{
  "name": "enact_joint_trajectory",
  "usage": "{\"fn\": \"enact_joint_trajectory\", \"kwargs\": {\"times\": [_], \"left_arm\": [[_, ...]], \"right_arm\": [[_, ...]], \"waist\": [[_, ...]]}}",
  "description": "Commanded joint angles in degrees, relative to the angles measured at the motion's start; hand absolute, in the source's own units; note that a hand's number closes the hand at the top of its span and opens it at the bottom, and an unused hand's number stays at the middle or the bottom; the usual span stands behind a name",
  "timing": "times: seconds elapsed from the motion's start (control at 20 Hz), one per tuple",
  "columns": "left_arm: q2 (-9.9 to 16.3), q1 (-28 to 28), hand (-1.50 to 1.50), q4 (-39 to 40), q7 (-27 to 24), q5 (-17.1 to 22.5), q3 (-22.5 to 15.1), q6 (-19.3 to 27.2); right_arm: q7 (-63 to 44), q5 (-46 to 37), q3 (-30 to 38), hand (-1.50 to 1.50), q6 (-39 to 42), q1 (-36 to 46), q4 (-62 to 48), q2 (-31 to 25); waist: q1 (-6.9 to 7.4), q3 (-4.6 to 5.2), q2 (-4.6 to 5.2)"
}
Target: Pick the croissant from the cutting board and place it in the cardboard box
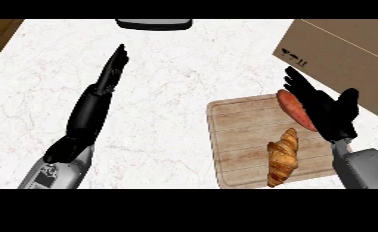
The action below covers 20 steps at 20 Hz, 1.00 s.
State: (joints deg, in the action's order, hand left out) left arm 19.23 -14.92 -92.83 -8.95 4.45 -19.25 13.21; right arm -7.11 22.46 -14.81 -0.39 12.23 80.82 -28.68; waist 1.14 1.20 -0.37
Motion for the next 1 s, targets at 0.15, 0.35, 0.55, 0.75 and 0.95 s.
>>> {"fn": "enact_joint_trajectory", "kwargs": {"times": [0.15, 0.35, 0.55, 0.75, 0.95], "left_arm": [[0.22, 9.77, 0.0, 7.2, 5.41, 2.8, 7.22, 6.49], [0.36, 13.58, 0.0, 10.09, 8.74, 4.23, 9.83, 8.79], [-0.78, 17.02, 0.0, 11.79, 9.46, 5.97, 11.65, 10.27], [0.01, 16.67, 0.0, 12.11, 9.69, 6.74, 12.95, 9.73], [-0.48, 16.17, 0.0, 12.01, 10.08, 7.1, 12.94, 9.64]], "right_arm": [[0.54, -12.01, 8.8, 1.5, -24.6, -2.89, 4.24, -2.96], [-6.13, -24.63, 8.38, 1.5, -31.57, -11.72, -3.46, -13.8], [-6.93, -28.74, 11.84, -1.5, -49.22, -16.15, 2.17, -6.83], [-12.31, -37.6, 7.75, -1.5, -55.99, -22.53, 6.88, -6.57], [-20.63, -43.53, 3.7, -1.5, -55.77, -30.56, 10.97, -6.31]], "waist": [[-3.99, -0.55, -0.88], [-6.83, 0.65, 0.13], [-7.96, -0.19, -1.28], [-7.31, 0.02, -0.77], [-6.57, -0.02, -0.19]]}}
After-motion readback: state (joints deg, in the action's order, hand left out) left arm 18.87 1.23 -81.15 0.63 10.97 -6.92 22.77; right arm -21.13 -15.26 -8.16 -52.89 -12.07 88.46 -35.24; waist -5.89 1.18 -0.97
